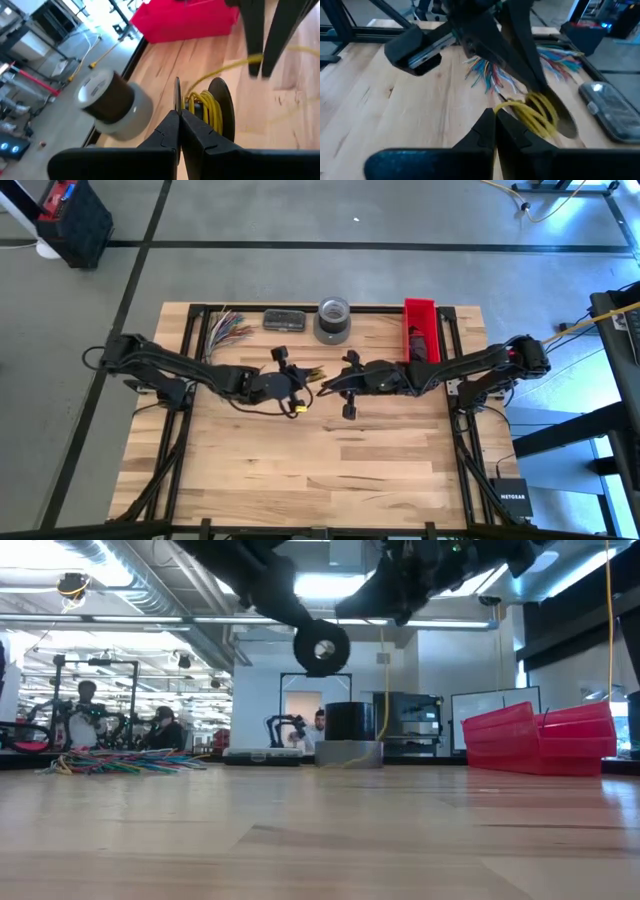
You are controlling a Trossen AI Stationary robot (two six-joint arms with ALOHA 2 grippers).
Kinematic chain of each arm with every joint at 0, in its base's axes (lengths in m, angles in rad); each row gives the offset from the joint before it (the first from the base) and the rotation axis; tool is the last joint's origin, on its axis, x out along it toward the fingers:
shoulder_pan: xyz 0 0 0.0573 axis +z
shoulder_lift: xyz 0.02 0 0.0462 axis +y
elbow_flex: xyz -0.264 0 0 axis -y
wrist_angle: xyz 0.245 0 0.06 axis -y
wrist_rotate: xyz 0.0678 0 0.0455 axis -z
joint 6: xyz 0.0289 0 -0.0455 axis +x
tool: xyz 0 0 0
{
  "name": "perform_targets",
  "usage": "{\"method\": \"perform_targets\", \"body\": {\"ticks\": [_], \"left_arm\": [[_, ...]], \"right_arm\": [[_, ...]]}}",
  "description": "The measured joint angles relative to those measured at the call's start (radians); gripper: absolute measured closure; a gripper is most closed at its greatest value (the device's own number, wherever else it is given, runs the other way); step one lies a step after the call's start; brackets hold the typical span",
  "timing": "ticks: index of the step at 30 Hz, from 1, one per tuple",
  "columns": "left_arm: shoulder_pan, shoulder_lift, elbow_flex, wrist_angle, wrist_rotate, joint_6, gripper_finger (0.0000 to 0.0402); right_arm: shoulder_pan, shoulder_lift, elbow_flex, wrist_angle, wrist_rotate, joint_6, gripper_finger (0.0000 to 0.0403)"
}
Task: Coil cords
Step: Coil the yellow wire into the black spool
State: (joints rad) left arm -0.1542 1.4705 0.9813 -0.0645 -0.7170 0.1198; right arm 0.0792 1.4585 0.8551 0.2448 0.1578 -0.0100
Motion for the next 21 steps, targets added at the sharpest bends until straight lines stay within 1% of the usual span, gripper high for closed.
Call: {"method": "perform_targets", "body": {"ticks": [4,6,12,16,21], "left_arm": [[0.006,0.036,0.0,0.089,0.007,0.036,0.0402],[0.007,0.047,0.0,0.134,0.008,0.042,0.0401],[0.006,0.059,0.0,0.204,0.008,0.034,0.0402],[0.004,0.058,-0.001,0.219,0.003,0.014,0.0402],[-0.006,0.038,-0.002,0.223,0.002,-0.008,0.0402]], "right_arm": [[0.001,0.038,0.0,0.048,-0.005,0.011,0.0394],[0.01,0.066,0.0,0.102,-0.01,0.011,0.0394],[0.012,0.14,0.0,0.216,-0.009,0.007,0.0394],[0.012,0.161,0.001,0.22,0.038,-0.003,0.0394],[0.013,0.161,0.002,0.169,0.069,-0.028,0.0394]]}}
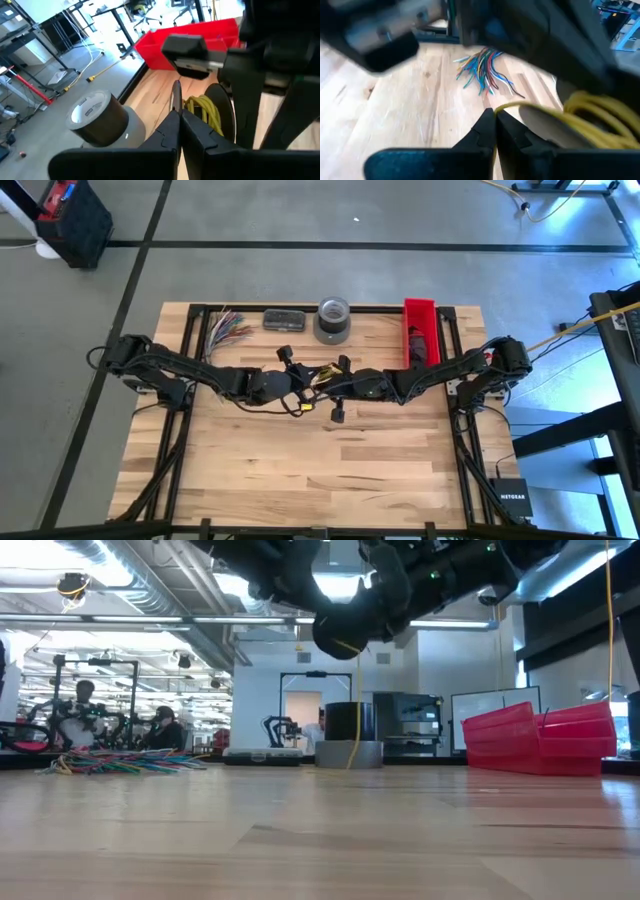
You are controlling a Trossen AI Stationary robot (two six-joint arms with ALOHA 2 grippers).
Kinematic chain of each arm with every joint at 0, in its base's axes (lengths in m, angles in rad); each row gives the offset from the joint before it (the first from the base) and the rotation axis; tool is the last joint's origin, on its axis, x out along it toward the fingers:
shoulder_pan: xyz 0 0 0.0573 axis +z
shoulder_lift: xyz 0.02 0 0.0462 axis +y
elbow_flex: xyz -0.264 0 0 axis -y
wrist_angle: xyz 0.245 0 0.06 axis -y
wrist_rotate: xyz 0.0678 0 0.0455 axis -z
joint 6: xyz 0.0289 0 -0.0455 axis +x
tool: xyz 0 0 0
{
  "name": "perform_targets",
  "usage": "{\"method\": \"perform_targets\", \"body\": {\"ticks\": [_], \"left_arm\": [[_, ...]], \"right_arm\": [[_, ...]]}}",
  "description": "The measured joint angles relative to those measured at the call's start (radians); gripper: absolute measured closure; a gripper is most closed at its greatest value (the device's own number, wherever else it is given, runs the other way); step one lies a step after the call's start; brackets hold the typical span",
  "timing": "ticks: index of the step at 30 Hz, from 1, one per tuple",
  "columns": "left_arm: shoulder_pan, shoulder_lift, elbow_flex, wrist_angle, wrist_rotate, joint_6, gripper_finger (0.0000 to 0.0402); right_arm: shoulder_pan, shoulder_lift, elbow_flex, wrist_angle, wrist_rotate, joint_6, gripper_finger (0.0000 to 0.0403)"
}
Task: Coil cords
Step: Coil the yellow wire into the black spool
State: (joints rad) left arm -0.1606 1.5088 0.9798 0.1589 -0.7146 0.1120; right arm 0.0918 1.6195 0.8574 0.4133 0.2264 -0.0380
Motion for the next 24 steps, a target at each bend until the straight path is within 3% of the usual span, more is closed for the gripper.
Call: {"method": "perform_targets", "body": {"ticks": [15,20,24], "left_arm": [[-0.081,-0.095,-0.002,-0.04,0.001,-0.009,0.0402],[-0.083,-0.104,0.005,-0.03,0.001,-0.002,0.0402],[-0.097,-0.11,0.004,-0.039,0.008,0.006,0.0402]], "right_arm": [[0.0,-0.002,0.002,-0.064,-0.014,0.008,0.0386],[0.0,-0.003,-0.004,-0.192,-0.02,0.005,0.0332],[-0.008,-0.017,-0.003,-0.362,0.107,-0.067,0.0284]]}}
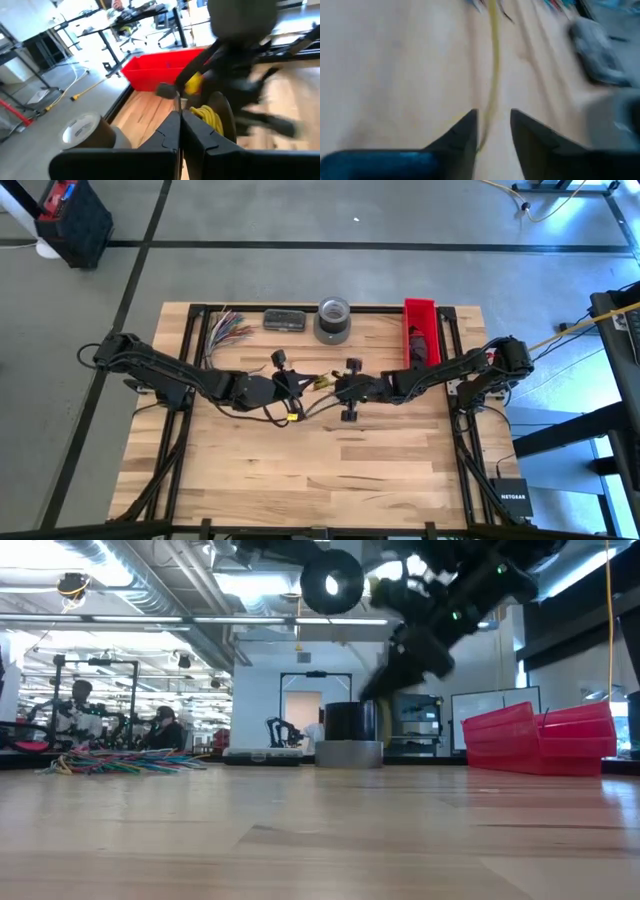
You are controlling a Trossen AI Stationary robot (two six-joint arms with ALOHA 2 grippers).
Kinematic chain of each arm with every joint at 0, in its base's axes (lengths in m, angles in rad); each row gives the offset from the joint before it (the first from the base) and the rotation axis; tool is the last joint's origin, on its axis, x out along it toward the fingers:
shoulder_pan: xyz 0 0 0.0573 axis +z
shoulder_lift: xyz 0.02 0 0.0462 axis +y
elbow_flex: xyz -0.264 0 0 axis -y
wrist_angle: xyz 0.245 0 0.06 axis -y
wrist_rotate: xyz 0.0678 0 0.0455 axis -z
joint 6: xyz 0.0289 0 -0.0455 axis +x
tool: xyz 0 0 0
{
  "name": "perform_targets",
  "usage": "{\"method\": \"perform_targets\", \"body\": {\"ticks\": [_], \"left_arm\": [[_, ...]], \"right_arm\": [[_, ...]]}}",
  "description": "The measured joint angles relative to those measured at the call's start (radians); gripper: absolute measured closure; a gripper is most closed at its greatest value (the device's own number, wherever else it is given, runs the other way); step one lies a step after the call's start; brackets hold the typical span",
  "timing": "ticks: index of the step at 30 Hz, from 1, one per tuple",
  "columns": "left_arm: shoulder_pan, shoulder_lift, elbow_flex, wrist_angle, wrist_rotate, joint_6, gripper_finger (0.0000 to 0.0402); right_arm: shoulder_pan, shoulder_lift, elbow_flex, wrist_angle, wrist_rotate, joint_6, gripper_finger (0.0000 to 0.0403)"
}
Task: Coil cords
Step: Coil the yellow wire into the black spool
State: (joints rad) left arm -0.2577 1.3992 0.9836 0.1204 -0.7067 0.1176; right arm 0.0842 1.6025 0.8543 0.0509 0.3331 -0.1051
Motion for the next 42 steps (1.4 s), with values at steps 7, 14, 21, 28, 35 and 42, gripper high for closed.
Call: {"method": "perform_targets", "body": {"ticks": [7,14,21,28,35,42], "left_arm": [[-0.022,-0.024,0.0,-0.032,-0.001,0.013,0.0402],[-0.028,-0.025,0.0,-0.033,-0.003,0.02,0.0402],[-0.031,-0.025,-0.001,-0.03,-0.003,0.018,0.0402],[-0.029,-0.024,-0.002,-0.007,-0.004,0.022,0.0402],[-0.029,-0.021,-0.002,0.011,-0.003,0.022,0.0402],[-0.024,-0.002,-0.002,0.057,-0.007,0.051,0.0402]], "right_arm": [[0.001,-0.112,0.035,-0.299,0.043,-0.006,0.0252],[0.001,-0.209,0.009,-0.24,-0.116,0.016,0.0251],[0.0,-0.103,-0.157,0.294,-0.179,-0.15,0.0251],[-0.008,0.112,-0.182,0.766,-0.197,-0.165,0.0251],[-0.006,0.265,-0.122,0.972,-0.306,-0.138,0.0251],[-0.005,0.329,-0.01,0.94,-0.344,-0.071,0.0251]]}}
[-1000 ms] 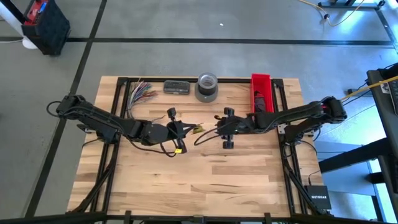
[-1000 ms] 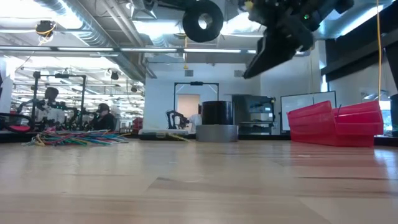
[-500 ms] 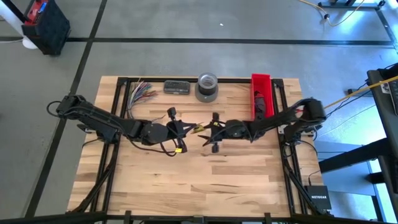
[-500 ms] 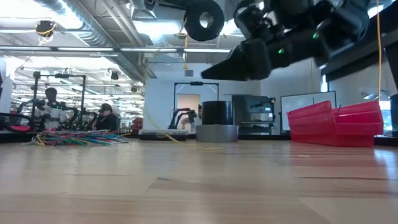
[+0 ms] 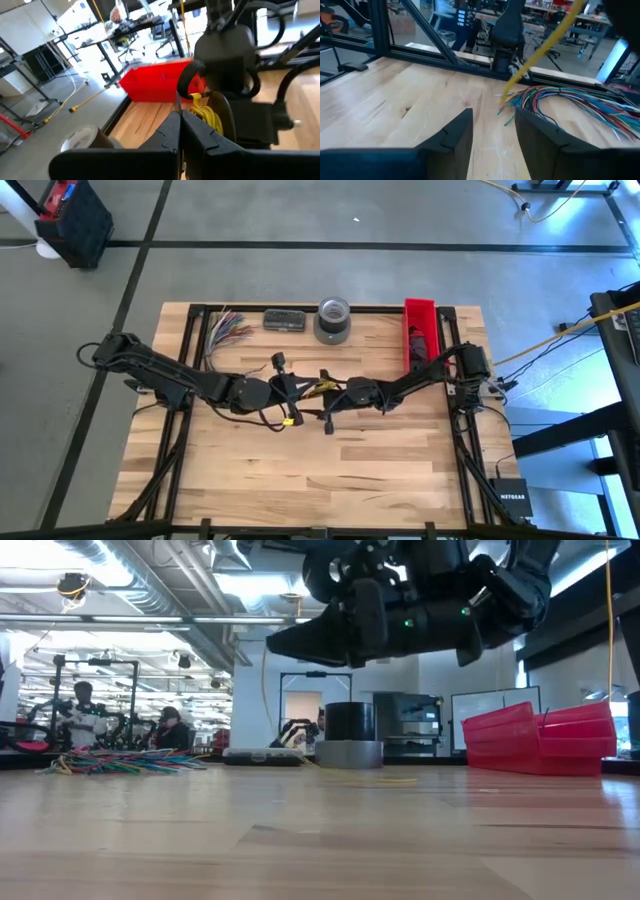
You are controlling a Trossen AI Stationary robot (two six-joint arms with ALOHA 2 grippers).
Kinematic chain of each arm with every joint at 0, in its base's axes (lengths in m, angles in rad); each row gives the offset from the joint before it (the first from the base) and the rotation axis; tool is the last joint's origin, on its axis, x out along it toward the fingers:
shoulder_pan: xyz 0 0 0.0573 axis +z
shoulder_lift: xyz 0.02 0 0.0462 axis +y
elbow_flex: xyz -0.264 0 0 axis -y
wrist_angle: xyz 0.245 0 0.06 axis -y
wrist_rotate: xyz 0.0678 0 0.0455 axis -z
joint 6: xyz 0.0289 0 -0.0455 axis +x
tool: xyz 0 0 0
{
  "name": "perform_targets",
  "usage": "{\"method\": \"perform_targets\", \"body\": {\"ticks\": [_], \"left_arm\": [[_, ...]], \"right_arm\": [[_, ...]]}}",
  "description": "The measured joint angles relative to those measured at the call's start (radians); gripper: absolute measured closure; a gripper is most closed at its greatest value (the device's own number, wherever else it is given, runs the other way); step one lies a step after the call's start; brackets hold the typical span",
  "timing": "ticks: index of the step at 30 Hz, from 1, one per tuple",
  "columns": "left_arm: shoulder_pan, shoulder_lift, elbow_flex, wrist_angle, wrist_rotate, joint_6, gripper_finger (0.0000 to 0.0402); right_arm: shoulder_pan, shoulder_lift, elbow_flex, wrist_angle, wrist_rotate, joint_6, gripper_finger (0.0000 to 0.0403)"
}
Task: Coil cords
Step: Coil the yellow wire into the black spool
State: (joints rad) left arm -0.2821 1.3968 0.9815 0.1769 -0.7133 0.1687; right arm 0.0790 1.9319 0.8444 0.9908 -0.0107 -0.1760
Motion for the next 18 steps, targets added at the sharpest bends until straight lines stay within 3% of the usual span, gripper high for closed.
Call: {"method": "perform_targets", "body": {"ticks": [7,18], "left_arm": [[0.0,0.005,-0.001,0.001,-0.001,-0.006,0.0402],[0.001,0.005,-0.001,0.031,0.002,0.001,0.0402]], "right_arm": [[0.0,0.0,0.011,-0.058,0.083,-0.013,0.0251],[0.0,0.006,0.033,-0.039,0.026,-0.013,0.0251]]}}
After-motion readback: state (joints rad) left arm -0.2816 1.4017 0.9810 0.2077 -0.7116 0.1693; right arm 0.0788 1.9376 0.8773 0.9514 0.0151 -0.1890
